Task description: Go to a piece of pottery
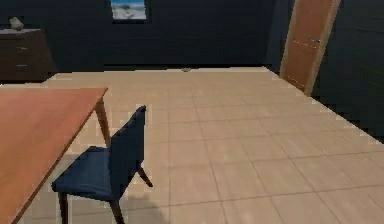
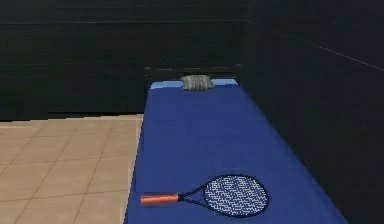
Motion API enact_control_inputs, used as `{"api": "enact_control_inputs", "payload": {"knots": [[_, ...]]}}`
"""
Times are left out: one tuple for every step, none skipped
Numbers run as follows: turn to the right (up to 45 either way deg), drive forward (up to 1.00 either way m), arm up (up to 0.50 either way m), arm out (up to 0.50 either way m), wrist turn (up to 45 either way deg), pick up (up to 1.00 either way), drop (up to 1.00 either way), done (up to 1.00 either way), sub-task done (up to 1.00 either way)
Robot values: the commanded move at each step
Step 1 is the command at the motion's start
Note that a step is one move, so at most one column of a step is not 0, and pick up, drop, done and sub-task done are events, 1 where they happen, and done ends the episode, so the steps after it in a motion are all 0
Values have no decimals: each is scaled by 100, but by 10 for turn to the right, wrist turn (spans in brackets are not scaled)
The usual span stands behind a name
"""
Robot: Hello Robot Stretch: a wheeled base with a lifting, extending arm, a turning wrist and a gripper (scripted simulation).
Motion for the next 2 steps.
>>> {"api": "enact_control_inputs", "payload": {"knots": [[0,35,0,0,0,0,0,0,0],[180,0,0,0,0,0,0,0,0]]}}
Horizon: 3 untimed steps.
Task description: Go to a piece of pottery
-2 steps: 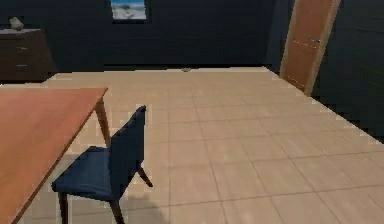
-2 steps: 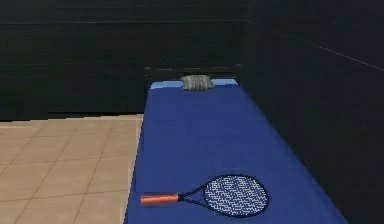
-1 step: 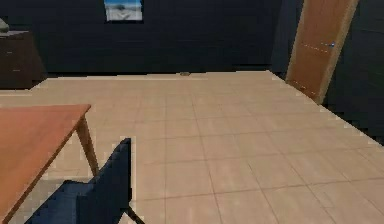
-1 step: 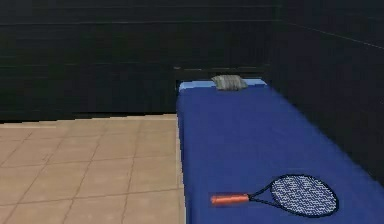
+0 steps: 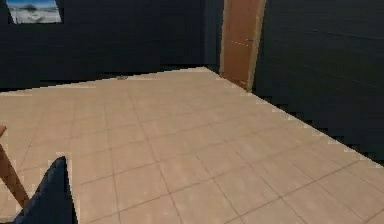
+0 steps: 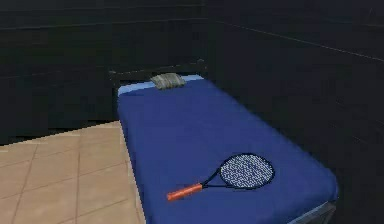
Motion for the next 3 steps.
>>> {"api": "enact_control_inputs", "payload": {"knots": [[0,60,0,0,0,0,0,0,0],[-150,0,0,0,0,0,0,0,0],[0,65,0,0,0,0,0,0,0]]}}
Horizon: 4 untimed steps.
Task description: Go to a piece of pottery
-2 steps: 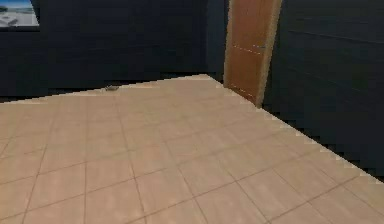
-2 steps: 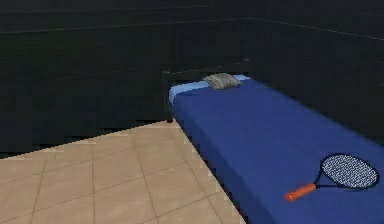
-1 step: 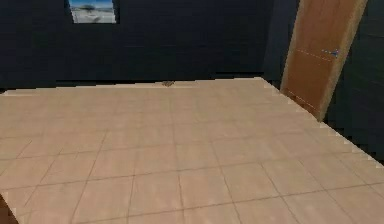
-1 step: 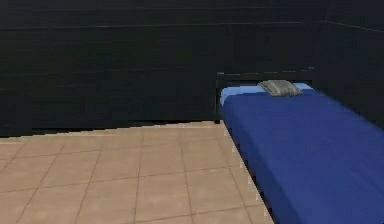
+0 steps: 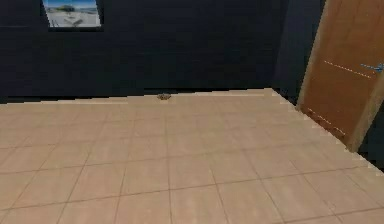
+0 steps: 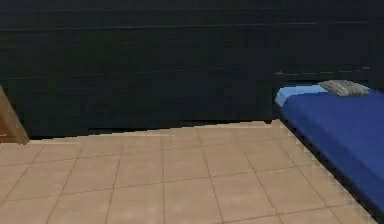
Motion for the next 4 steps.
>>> {"api": "enact_control_inputs", "payload": {"knots": [[-390,0,0,0,0,0,0,0,0],[0,100,0,0,0,0,0,0,0],[-150,0,0,0,0,0,0,0,0],[0,20,0,0,0,0,0,0,0]]}}
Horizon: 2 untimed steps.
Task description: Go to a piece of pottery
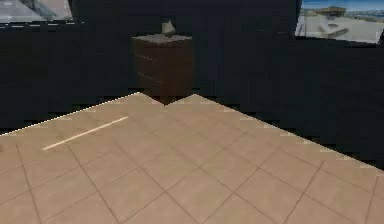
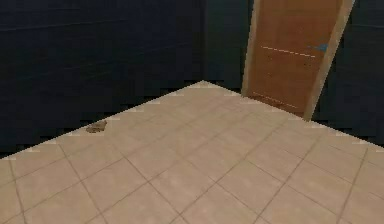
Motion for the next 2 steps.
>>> {"api": "enact_control_inputs", "payload": {"knots": [[0,100,0,0,0,0,0,0,0],[-30,0,0,0,0,0,0,0,0]]}}
